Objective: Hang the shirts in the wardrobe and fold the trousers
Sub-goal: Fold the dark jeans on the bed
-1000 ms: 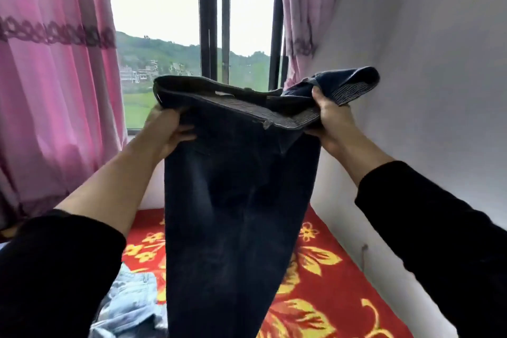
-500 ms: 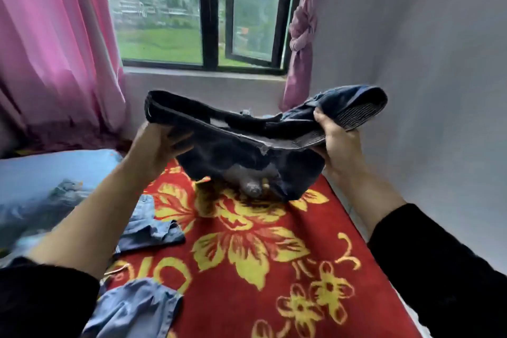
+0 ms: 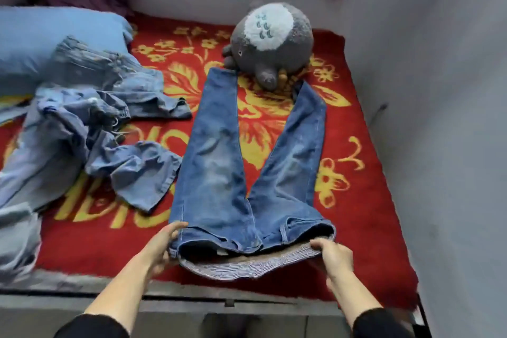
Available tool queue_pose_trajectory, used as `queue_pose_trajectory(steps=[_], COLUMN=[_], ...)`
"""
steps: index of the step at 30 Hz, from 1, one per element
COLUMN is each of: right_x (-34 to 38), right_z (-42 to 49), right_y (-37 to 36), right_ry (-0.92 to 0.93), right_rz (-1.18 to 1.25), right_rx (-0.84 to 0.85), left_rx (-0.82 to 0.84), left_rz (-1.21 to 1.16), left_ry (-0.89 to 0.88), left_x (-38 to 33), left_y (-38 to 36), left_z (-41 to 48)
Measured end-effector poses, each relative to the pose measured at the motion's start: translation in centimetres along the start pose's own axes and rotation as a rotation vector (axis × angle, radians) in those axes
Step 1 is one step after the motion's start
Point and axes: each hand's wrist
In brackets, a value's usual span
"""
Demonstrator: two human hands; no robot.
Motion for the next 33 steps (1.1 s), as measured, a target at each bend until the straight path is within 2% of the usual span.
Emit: queue_pose_trajectory(steps=[3, 8, 10, 13, 15, 18, 21, 23, 26, 27, 29, 32, 33], right_x=[-4.5, -7.5, -8.1, -9.4, -10.4, -11.5, -13.0, -15.0, -16.9, -17.3, -17.4, -17.3, -17.4], right_z=[1.4, 4.1, 4.9, 6.2, 6.6, 6.0, 4.4, 3.2, 2.3, 2.5, 3.2, 3.6, 4.0], right_y=[2.4, 2.8, 2.0, 0.8, 0.5, 1.1, 2.7, 3.0, 1.6, 1.0, 0.3, 1.1, 1.8], right_ry=[-0.034, -0.054, 0.044, 0.296, 0.467, 0.668, 0.724, 0.654, 0.478, 0.479, 0.630, 0.976, 0.927], right_rz=[-0.204, -0.375, -0.596, -1.139, -1.436, -1.704, -1.792, -1.836, -1.740, -1.718, -1.721, -1.743, -1.833], right_rx=[-0.019, -0.022, -0.016, 0.070, 0.177, 0.438, 0.598, 0.665, 0.572, 0.537, 0.523, 0.683, 0.798], left_rx=[-0.016, 0.095, 0.134, 0.148, 0.134, 0.032, -0.129, -0.199, -0.199, -0.170, -0.098, -0.089, -0.119], left_rz=[0.217, 0.301, 0.359, 0.418, 0.454, 0.616, 0.875, 0.990, 1.082, 1.098, 1.159, 1.283, 1.313], left_ry=[-0.051, -0.047, -0.050, -0.060, -0.074, -0.109, -0.157, -0.166, -0.165, -0.153, -0.181, -0.227, -0.236], left_x=[3.8, 5.2, 5.4, 6.2, 6.9, 8.0, 10.1, 12.2, 15.7, 16.7, 18.3, 19.0, 18.9], left_y=[0.0, 0.9, 1.4, 2.2, 2.5, 3.7, 4.9, 5.0, 3.9, 3.5, 3.4, 4.1, 4.5], left_z=[1.7, 2.6, 2.7, 3.2, 3.9, 5.0, 6.2, 6.8, 7.3, 7.4, 7.7, 7.9, 8.0])
Point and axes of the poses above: each hand's wrist, its own z-axis towards the middle knuckle, its own y-axis out of the back of the hand, x = y × z, and after that the axes turned 5 degrees about z, right-handed
